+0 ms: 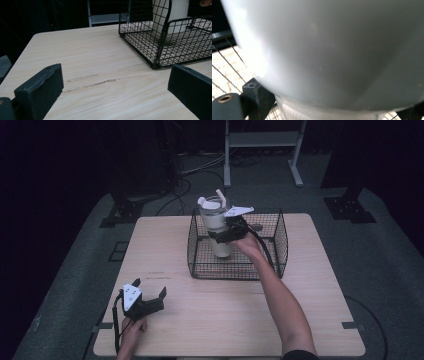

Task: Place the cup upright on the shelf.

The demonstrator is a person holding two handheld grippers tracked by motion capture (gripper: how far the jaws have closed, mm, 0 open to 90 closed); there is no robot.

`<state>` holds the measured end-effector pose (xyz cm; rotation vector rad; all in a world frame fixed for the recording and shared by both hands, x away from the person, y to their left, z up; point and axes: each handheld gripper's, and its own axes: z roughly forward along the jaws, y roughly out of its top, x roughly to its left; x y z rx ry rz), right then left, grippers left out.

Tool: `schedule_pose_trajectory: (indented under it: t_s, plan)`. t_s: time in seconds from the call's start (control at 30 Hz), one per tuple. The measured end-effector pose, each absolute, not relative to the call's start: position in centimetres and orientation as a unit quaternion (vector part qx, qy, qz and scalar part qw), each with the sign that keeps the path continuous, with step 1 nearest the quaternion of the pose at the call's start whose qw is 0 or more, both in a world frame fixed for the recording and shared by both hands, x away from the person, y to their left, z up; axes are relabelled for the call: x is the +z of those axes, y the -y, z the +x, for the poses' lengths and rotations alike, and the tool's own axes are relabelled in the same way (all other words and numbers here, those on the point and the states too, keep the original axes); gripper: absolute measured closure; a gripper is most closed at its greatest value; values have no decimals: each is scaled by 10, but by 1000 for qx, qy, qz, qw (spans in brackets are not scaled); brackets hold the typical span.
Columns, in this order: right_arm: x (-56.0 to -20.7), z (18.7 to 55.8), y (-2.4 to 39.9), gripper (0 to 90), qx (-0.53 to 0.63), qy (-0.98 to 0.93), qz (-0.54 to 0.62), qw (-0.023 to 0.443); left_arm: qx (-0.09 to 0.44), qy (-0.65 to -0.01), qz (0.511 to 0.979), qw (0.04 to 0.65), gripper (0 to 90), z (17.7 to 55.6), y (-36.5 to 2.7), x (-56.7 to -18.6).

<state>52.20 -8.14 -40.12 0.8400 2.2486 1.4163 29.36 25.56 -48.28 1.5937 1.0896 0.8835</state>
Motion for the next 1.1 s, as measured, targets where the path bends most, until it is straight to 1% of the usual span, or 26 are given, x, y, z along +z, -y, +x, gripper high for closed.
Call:
schedule_pose_trajectory:
  t_s: [0.17, 0.27, 0.57, 1.1]
  plan:
    - [-408, 525, 79, 80, 488, -804, 292, 175, 364, -447, 654, 489, 0, 294, -256, -483]
    - [-412, 527, 76, 80, 485, -805, 299, 163, 364, -448, 653, 490, 0, 294, -256, -483]
    - [-414, 531, 72, 80, 482, -810, 291, 164, 362, -448, 653, 492, 0, 293, -256, -483]
    - [-419, 532, 90, 76, 486, -809, 284, 171, 363, -445, 655, 491, 0, 293, -257, -483]
